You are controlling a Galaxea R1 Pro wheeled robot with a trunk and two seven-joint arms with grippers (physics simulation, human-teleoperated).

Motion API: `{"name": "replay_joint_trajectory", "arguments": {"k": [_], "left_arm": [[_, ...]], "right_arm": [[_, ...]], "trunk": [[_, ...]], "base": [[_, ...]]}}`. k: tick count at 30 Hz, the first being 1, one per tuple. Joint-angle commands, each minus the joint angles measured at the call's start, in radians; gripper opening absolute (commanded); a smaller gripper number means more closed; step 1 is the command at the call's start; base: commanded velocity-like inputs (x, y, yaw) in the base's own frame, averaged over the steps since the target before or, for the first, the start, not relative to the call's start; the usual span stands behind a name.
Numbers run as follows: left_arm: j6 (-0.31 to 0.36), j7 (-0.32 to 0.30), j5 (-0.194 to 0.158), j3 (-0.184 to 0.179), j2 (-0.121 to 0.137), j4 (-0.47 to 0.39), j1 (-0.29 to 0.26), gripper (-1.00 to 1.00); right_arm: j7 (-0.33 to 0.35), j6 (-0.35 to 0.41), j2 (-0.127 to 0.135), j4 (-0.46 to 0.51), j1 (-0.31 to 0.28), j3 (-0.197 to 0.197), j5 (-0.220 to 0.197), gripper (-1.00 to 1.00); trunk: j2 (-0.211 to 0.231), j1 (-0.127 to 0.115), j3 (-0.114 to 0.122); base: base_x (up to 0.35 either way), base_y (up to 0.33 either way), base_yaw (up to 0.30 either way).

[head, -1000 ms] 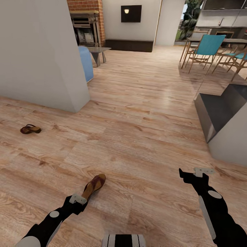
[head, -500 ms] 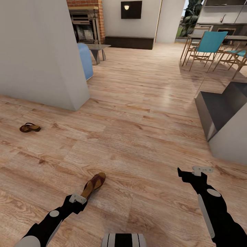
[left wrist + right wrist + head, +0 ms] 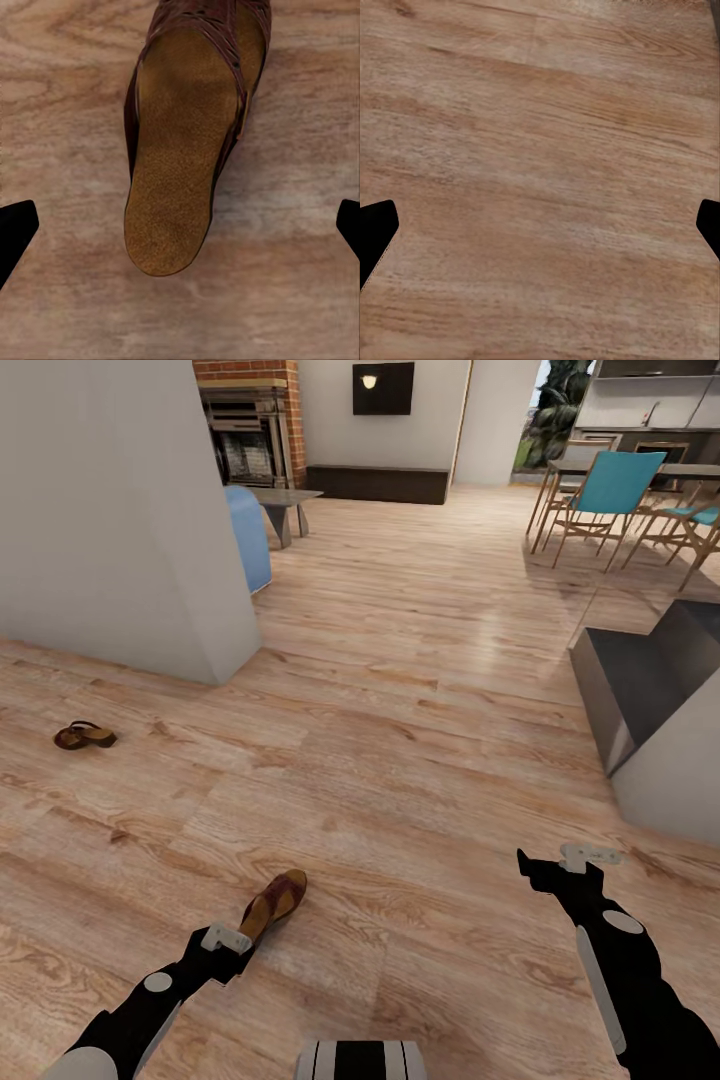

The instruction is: Pick up the two gym shoes and the two sandals from the corridor floor and place them onto the hallstand (shoe rack) in the corridor, making sure they are on the rack and not on the floor. Arrange them so the two gym shoes are next to each other and the two sandals are next to each other.

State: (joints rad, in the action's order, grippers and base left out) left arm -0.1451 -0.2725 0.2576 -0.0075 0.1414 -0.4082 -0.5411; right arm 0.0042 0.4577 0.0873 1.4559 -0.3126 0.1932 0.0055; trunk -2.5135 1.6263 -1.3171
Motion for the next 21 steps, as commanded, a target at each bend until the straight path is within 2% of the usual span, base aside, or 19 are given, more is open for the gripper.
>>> {"name": "replay_joint_trajectory", "arguments": {"k": [1,8,21], "left_arm": [[-0.005,-0.001,0.007,-0.001,0.0,0.0,0.0,1.0],[-0.005,-0.001,0.007,-0.001,-0.001,0.0,0.0,1.0],[-0.005,-0.001,0.007,-0.002,-0.002,0.0,0.0,1.0]], "right_arm": [[0.0,0.006,0.0,0.001,0.0,0.0,0.001,1.0],[-0.001,0.007,0.0,0.001,0.0,0.0,0.001,1.0],[-0.001,0.007,-0.001,0.003,0.0,0.0,0.001,1.0]], "trunk": [[0.0,0.0,-0.001],[0.0,0.0,-0.001],[0.0,0.0,-0.001]], "base": [[0.245,0.0,0.0],[0.183,0.0,0.0],[0.029,0.0,0.0]]}}
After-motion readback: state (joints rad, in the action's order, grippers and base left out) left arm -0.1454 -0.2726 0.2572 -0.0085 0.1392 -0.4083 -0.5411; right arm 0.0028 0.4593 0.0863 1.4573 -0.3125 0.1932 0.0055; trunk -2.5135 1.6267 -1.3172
